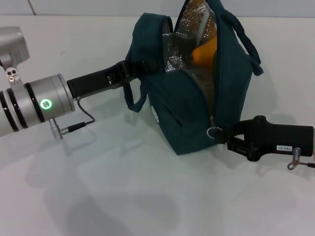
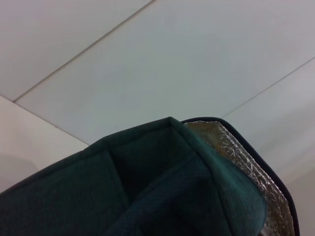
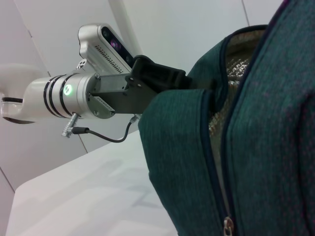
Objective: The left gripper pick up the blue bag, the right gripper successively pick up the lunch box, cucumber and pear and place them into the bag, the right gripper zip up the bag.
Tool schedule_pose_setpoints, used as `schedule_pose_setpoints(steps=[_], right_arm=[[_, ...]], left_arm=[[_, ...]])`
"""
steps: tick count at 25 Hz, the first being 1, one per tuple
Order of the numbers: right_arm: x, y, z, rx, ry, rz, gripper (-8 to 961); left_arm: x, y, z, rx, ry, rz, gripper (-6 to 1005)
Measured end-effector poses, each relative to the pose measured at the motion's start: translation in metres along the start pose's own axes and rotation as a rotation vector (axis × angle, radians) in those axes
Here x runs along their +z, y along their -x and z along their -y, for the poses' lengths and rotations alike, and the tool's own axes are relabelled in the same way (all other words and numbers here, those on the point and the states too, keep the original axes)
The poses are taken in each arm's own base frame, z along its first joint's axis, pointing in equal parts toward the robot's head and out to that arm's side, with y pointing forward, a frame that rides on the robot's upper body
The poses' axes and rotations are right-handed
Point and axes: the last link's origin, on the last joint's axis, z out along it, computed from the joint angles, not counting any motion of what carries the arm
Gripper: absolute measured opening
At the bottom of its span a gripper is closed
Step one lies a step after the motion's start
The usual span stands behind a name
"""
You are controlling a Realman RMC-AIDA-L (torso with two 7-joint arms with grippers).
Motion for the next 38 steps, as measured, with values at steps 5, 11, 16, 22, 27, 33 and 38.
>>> schedule_pose_setpoints(steps=[5,11,16,22,27,33,38], right_arm=[[-0.001,0.000,0.000,0.003,-0.003,0.001,236],[-0.001,-0.001,0.001,0.005,-0.015,0.002,130],[-0.006,0.000,0.001,-0.011,-0.023,0.012,74],[-0.008,0.005,-0.003,-0.029,0.000,0.047,0],[-0.011,0.016,-0.009,-0.055,0.045,0.110,1],[-0.012,0.021,-0.012,-0.062,0.062,0.150,0],[-0.014,0.026,-0.013,-0.081,0.065,0.178,1]], left_arm=[[-0.001,0.001,0.001,-0.004,-0.003,-0.002,42],[-0.002,0.002,0.001,-0.005,-0.004,-0.003,42],[-0.003,0.002,0.002,-0.007,-0.005,-0.004,42],[-0.004,0.002,0.002,-0.009,-0.005,-0.011,42],[-0.004,0.001,0.002,-0.008,-0.005,-0.011,42],[-0.005,0.002,0.002,-0.008,-0.005,-0.012,41],[-0.006,0.002,0.002,-0.003,-0.005,-0.018,41]])
